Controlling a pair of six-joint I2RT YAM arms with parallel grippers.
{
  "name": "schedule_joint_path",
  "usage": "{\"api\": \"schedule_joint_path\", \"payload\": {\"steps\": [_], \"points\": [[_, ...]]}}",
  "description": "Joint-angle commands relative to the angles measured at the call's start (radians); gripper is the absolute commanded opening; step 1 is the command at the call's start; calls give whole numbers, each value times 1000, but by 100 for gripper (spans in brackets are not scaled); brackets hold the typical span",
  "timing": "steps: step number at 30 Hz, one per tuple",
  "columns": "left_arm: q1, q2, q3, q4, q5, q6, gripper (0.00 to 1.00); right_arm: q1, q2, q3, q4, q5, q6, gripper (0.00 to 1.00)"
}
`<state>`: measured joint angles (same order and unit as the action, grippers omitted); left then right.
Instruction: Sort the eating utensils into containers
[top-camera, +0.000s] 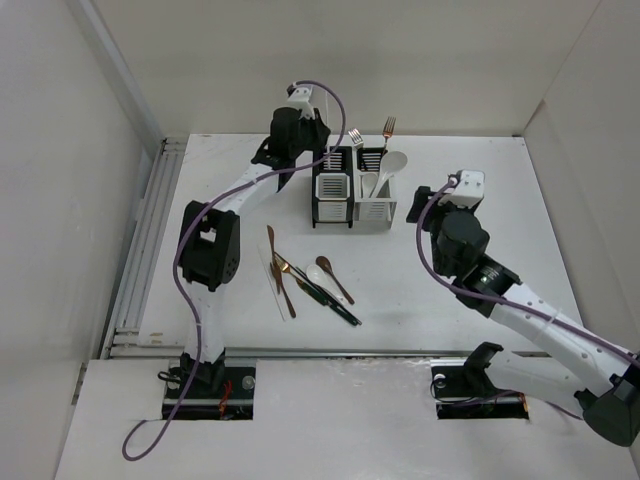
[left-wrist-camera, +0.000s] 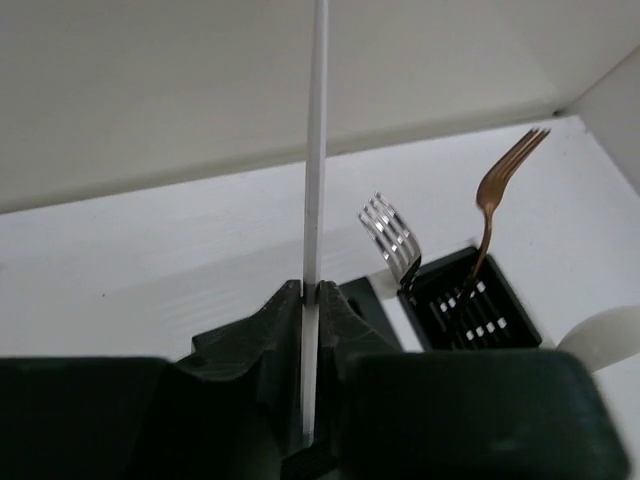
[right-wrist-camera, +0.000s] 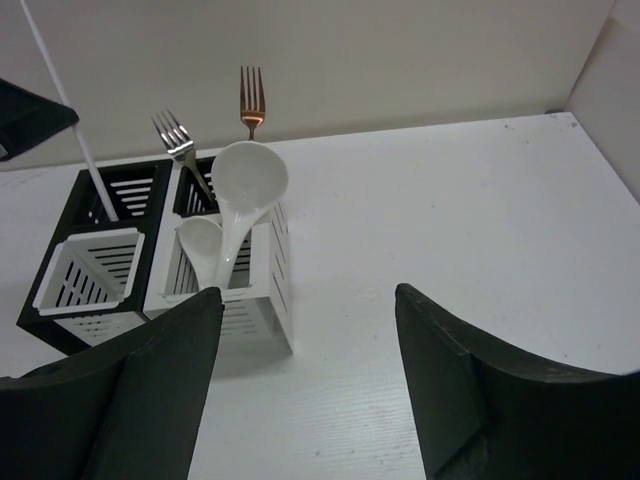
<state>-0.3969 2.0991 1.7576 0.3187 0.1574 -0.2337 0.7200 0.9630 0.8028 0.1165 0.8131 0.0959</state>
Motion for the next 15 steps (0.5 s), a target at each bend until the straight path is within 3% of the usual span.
{"api": "schedule_joint_path", "payload": {"steps": [1,2,3,6,10,15], "points": [[-2,-11,-47,54,27,-22,11,-5,-24,-10,-9,24,-19,76],[-2,-27,-58,45,27,-23,19,-5,-35,-10,-20,24,-30,79],[-2,-39,-67,34,27,-23,38,-5,-35,-10,-20,24,-44,80],[-2,-101,-90,-1,4,-21,56,-5,-35,10,-29,12,-67,82],[-2,-200,-77,-87,-62,5,58,-5,-23,45,-70,-63,-78,83],[-2,-347,-41,-315,-232,45,58,35,39,114,-208,-288,-78,83]]}}
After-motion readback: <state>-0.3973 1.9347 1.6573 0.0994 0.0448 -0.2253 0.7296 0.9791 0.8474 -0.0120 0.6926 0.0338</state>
